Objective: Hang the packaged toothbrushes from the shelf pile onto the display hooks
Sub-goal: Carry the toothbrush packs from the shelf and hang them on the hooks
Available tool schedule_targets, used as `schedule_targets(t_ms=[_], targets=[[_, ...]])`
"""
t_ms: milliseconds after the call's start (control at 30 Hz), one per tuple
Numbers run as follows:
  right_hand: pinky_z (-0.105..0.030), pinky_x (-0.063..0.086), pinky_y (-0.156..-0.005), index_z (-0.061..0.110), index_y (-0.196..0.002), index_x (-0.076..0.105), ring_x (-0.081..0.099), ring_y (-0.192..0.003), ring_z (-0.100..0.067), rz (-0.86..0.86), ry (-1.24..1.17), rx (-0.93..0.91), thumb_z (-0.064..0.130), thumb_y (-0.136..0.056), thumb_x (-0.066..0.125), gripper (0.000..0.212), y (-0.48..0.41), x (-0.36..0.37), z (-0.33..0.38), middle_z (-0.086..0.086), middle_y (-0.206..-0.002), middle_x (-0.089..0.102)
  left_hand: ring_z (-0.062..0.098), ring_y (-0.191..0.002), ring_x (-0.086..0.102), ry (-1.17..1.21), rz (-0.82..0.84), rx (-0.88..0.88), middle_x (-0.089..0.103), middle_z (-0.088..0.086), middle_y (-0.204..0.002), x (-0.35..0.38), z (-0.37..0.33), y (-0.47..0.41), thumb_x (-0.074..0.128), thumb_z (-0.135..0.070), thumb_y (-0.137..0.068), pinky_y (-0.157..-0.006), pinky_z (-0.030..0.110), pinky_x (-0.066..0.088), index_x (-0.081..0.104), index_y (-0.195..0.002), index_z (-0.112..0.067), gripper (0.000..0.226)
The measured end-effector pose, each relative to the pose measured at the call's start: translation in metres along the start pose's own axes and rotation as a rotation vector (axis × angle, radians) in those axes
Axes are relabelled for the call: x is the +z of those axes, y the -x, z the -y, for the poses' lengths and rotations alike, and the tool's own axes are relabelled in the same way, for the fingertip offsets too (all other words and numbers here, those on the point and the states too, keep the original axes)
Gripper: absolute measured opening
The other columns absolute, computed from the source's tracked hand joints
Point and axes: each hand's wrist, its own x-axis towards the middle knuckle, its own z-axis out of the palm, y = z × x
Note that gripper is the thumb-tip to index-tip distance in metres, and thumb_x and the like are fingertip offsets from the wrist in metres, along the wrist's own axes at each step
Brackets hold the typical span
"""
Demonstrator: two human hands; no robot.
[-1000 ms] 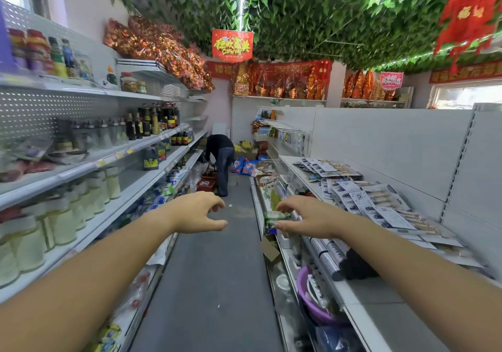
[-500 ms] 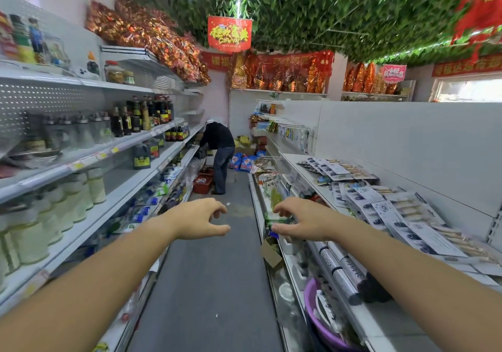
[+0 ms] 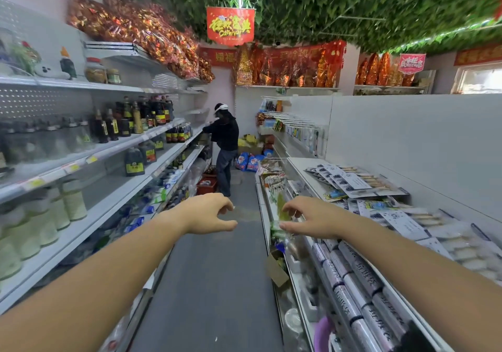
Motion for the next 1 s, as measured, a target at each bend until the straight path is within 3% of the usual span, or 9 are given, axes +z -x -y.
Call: schedule_targets(t_ms=[267,633,1000], targets=[[-0.035,0.049,-0.102,0.021,-0.140,0.052,0.056,-0.118,-0.012,0.017,-0.001,-0.011,0.063,-0.094,0.051,0.063,-0.088,0.010,-0.042,0.003,-0.134,0.058,0.007,-0.108,0.055,-0.005,0.023,0.007,0.057,-0.010,-0.124,0.018,0.042,-0.090,0.054,-0.064,-0.091,-0.098,0.031,0.049,0.056,-0.135,-0.026,0.059],[-0.036,0.051,-0.094,0.024,-0.132,0.057,0.058,-0.103,-0.011,0.008,-0.001,0.045,0.066,-0.091,0.050,0.059,-0.242,0.017,-0.082,0.008,-0.118,0.059,0.011,-0.108,0.058,0.010,0.016,0.064,0.059,-0.008,-0.121,0.027,0.150,-0.227,0.056,-0.062,-0.092,-0.097,0.034,0.050,0.057,-0.135,-0.024,0.058],[-0.035,0.051,-0.096,0.022,-0.133,0.057,0.059,-0.106,-0.012,0.009,-0.009,0.116,0.063,-0.094,0.051,0.057,-0.366,0.030,-0.148,0.004,-0.121,0.061,0.010,-0.112,0.057,0.036,0.026,0.116,0.059,-0.007,-0.128,0.046,0.217,-0.374,0.055,-0.063,-0.092,-0.100,0.033,0.050,0.056,-0.138,-0.024,0.060]])
